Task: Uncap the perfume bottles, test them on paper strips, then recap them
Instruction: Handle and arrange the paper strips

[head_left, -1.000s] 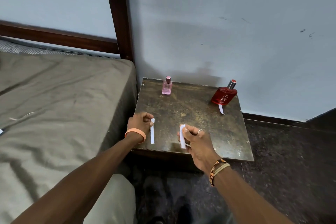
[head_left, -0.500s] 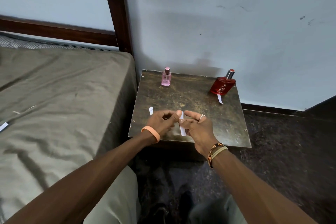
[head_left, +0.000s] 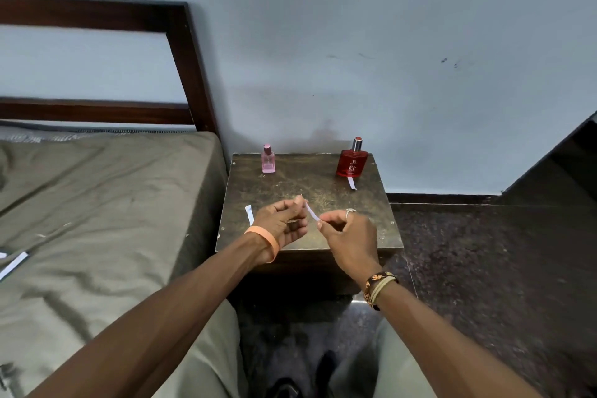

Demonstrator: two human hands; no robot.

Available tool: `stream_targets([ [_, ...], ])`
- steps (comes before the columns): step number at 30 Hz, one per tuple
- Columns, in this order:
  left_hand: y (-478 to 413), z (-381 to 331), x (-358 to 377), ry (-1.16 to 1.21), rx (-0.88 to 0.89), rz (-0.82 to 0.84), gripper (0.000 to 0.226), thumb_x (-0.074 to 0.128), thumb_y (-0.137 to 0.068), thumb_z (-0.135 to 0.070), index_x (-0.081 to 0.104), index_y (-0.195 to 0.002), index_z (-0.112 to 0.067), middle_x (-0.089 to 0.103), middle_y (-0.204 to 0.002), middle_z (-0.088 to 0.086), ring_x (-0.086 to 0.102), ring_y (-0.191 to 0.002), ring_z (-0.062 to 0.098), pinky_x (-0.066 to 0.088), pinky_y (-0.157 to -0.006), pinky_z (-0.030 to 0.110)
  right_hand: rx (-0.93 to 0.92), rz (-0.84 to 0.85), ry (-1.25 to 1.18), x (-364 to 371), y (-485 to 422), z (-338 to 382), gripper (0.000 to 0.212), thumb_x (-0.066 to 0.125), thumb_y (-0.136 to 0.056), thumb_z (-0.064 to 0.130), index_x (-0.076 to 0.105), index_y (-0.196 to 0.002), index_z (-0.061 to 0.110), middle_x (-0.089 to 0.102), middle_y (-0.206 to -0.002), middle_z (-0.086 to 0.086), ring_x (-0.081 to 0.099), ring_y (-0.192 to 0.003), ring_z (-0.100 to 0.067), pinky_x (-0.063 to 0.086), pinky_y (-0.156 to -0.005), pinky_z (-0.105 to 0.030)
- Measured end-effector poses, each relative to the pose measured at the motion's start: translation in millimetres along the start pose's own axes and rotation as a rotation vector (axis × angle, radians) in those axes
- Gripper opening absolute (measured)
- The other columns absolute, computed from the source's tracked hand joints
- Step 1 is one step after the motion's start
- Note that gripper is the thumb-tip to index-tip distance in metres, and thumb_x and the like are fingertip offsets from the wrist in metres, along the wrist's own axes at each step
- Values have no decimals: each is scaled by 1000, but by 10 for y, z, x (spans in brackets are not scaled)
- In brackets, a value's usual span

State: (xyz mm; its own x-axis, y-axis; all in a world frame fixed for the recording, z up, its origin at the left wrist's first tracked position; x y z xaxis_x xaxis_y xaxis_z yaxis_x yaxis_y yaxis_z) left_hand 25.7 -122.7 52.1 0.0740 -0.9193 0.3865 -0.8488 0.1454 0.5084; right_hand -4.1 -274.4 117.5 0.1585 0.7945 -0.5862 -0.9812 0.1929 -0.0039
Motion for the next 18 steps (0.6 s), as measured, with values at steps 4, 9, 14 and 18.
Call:
stream_targets([
  [4,226,-68,121,76,17,10,40,78,-71,-25,67,-103,-4,68,-84,12,69,-72,21,59,-64,30,-479,-253,492,-244,244,488,12,66,-89,24,75,-87,17,69,-88,-2,61,-82,-20,50,-71,-35],
  [9,428,-265,195,81,115,10,27,69,-75,12,66,-100,1,68,-89,17,70,-71,23,61,-66,31,-656,-303,518,-309,403,601,13,66,-86,22,75,-87,12,70,-97,-2,62,-85,-22,50,-73,-37],
  [14,530,-360,205,44,115,29,27,69,-75,11,67,-99,-2,70,-89,17,71,-75,24,61,-67,32,-577,-265,357,-374,418,527,13,77,-83,15,77,-95,11,72,-92,-3,65,-79,-20,55,-69,-33],
  [18,544,-371,214,122,76,67,23,69,-82,-9,67,-104,-3,72,-95,17,70,-78,23,60,-75,34,-313,-118,76,-390,317,383,20,72,-88,21,76,-107,21,75,-92,6,66,-82,-6,56,-73,-25],
])
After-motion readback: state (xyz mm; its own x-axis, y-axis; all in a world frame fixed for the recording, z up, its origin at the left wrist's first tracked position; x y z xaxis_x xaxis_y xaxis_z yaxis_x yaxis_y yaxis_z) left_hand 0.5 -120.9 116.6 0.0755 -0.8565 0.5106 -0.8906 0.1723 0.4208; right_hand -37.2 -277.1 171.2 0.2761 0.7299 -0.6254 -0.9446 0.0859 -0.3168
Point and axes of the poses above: each hand's wrist, its own y-axis away from the middle knuckle, its own x-axis out of the palm, z = x × y, the point moved 10 cm from there along -y, towards the middle knuckle
